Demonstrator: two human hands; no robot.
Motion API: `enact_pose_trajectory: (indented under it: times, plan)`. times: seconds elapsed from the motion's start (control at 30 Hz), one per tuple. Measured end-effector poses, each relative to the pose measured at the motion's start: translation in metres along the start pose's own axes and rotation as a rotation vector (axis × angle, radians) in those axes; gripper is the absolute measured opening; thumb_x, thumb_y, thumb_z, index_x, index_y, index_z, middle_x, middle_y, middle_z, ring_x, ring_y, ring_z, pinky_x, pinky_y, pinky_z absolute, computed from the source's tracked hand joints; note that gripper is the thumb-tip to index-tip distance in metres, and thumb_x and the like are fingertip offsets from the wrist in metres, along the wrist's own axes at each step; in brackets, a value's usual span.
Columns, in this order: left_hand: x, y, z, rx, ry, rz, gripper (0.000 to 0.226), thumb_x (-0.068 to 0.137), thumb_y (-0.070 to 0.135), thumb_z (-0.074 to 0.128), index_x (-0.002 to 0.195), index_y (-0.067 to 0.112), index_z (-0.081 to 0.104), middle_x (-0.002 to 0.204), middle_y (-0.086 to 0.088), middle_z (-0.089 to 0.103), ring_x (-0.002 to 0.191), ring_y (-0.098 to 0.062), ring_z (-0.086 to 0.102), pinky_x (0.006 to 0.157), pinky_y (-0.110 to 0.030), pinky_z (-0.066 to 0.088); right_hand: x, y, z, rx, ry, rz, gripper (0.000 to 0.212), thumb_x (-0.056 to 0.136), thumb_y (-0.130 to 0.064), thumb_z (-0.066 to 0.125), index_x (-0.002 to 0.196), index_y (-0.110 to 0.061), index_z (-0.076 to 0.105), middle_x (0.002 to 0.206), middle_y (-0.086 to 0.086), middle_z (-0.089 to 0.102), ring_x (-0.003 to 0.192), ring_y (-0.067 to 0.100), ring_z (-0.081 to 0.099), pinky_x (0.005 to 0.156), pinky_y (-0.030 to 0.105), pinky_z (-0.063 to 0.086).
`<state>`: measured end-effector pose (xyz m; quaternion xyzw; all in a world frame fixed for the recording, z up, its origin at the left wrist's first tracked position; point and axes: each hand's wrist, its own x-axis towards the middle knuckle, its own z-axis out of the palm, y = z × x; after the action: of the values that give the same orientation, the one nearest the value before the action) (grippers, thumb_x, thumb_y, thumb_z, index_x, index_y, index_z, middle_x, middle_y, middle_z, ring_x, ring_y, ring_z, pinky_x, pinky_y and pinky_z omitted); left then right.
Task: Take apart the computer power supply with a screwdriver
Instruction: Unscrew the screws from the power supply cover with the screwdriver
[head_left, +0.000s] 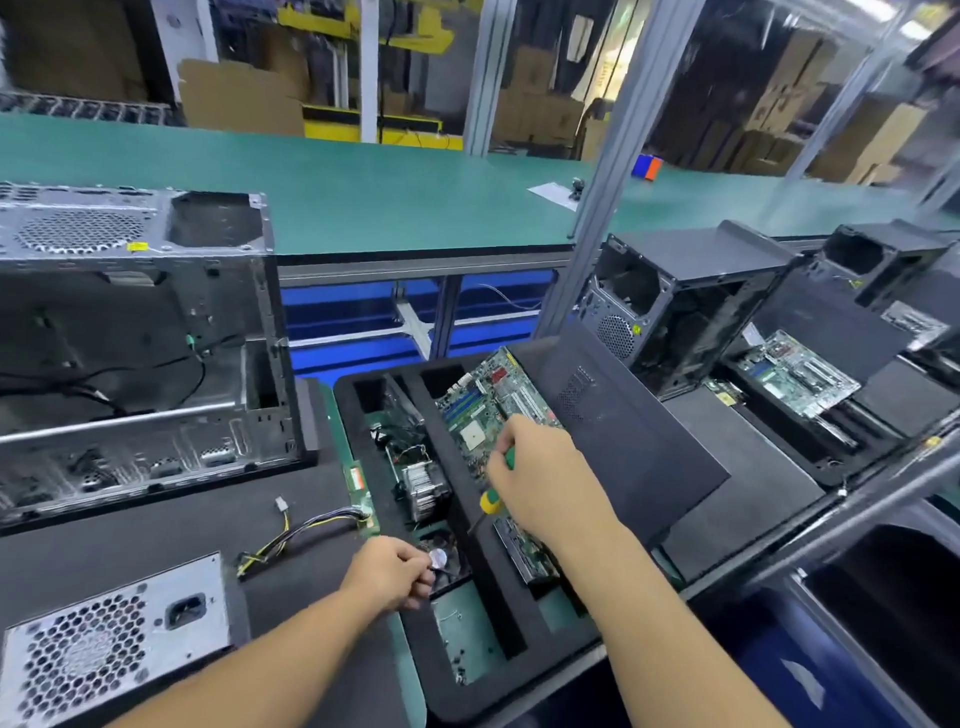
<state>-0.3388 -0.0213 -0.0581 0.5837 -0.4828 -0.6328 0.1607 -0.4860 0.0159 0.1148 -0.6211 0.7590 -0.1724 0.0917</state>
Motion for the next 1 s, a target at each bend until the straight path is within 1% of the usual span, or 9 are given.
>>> enact_pose_trajectory:
  times: [0.1,0.2,0.27,0.37,0.5,0.63,0.77,0.87,1.0]
  plan:
    - [0.011,-0.002,0.020,0.008,-0.008,-0.081,0.025,0.100,0.004,0.052,0.076,0.004,0.061,0.073,-0.012,0.064,0.055,-0.017,0.059,0.050,-0.023,0.049,0.006,0.024,-0.005,0.021,-0.026,0.047,0.011,0.096,-0.025,0.049,0.096,-0.015,0.054,0.093,0.006,0.059,0.081,0.030,0.058,0.070,0.038,0.049]
    - [0.020,0.004,0.039,-0.080,-0.074,-0.196,0.028,0.104,0.007,0.041,0.078,0.015,0.048,0.064,-0.005,0.045,0.050,-0.013,0.038,0.046,-0.019,0.031,0.012,0.043,-0.005,0.023,-0.057,0.061,0.011,0.096,-0.026,0.048,0.096,-0.017,0.053,0.093,0.004,0.056,0.080,0.031,0.059,0.072,0.040,0.051]
    - [0.027,0.007,0.045,-0.091,-0.056,-0.226,0.024,0.104,0.015,0.044,0.081,0.018,0.050,0.057,0.001,0.037,0.045,-0.011,0.028,0.042,-0.018,0.025,0.018,0.052,-0.002,0.017,-0.065,0.044,0.012,0.096,-0.026,0.048,0.096,-0.015,0.053,0.091,0.004,0.055,0.077,0.031,0.058,0.066,0.037,0.049]
    - [0.037,0.005,0.043,0.077,0.101,-0.138,0.030,0.098,0.022,0.053,0.071,0.014,0.065,0.057,-0.001,0.055,0.051,-0.017,0.043,0.058,-0.025,0.037,0.030,0.054,0.005,0.009,-0.097,-0.009,0.013,0.096,-0.025,0.049,0.093,-0.013,0.053,0.085,0.006,0.058,0.075,0.030,0.056,0.061,0.035,0.042]
    - [0.033,0.010,0.022,0.267,0.160,0.056,0.032,0.100,0.028,0.046,0.098,0.024,0.077,0.099,0.001,0.074,0.094,-0.018,0.065,0.086,-0.027,0.046,0.045,0.039,0.017,0.038,-0.137,-0.115,0.012,0.097,-0.023,0.049,0.093,-0.012,0.051,0.082,0.007,0.056,0.074,0.028,0.053,0.060,0.034,0.039]
    - [0.020,0.011,-0.018,0.677,0.164,0.340,0.028,0.097,0.028,0.048,0.114,0.031,0.070,0.111,0.013,0.071,0.100,-0.010,0.065,0.090,-0.025,0.048,0.052,0.011,0.030,0.078,-0.148,-0.232,0.011,0.097,-0.024,0.051,0.095,-0.013,0.051,0.078,0.003,0.054,0.077,0.026,0.053,0.061,0.038,0.045]
    - [0.004,0.015,-0.075,1.067,0.175,0.582,0.031,0.094,0.028,0.051,0.121,0.029,0.067,0.136,0.015,0.055,0.125,-0.009,0.050,0.103,-0.033,0.040,0.054,-0.025,0.044,0.142,-0.141,-0.337,0.014,0.097,-0.029,0.054,0.097,-0.017,0.047,0.068,-0.005,0.045,0.059,0.021,0.042,0.050,0.033,0.031]
    - [-0.014,0.008,-0.121,1.142,0.313,0.622,0.029,0.095,0.036,0.052,0.119,0.031,0.068,0.135,0.016,0.053,0.123,-0.008,0.051,0.101,-0.033,0.038,0.050,-0.058,0.053,0.205,-0.120,-0.405,0.017,0.098,-0.035,0.052,0.096,-0.019,0.045,0.068,-0.009,0.045,0.057,0.019,0.043,0.053,0.034,0.035]
    - [-0.045,-0.017,-0.175,1.074,0.460,0.572,0.033,0.092,0.050,0.049,0.115,0.032,0.065,0.131,0.018,0.053,0.123,-0.006,0.049,0.103,-0.033,0.031,0.040,-0.103,0.060,0.255,-0.072,-0.511,0.017,0.097,-0.037,0.050,0.088,-0.023,0.045,0.061,-0.008,0.046,0.050,0.014,0.040,0.047,0.032,0.033]
